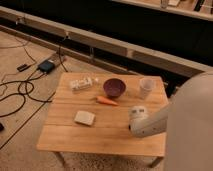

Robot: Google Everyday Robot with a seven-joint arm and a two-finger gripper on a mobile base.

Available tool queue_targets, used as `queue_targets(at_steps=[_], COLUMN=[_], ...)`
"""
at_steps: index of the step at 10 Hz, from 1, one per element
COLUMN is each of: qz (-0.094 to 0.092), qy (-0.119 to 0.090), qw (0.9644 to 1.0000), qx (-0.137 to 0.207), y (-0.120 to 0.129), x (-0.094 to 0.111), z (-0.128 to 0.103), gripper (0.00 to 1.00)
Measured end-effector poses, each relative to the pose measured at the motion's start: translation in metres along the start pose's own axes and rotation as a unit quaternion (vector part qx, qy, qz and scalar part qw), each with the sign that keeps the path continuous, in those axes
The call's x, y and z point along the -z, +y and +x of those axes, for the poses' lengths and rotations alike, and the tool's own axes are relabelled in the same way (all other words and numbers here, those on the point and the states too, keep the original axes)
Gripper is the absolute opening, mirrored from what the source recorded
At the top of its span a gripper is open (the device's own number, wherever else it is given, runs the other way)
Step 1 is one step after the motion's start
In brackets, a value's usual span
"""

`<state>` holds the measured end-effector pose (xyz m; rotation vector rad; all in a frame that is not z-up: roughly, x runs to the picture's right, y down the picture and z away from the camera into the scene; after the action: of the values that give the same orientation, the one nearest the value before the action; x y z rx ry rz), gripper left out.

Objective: Place the eraser on the white sponge

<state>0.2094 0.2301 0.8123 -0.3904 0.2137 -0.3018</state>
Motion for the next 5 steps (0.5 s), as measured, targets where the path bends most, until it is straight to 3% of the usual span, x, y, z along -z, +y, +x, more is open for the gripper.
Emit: queue_targets(at_steps=[5], qz=[-0.009], qy=[0.005], qw=[0.997], qx=[0.076], y=[0.0136], x=[-0.0035], z=[0.0045], gripper=[0.65])
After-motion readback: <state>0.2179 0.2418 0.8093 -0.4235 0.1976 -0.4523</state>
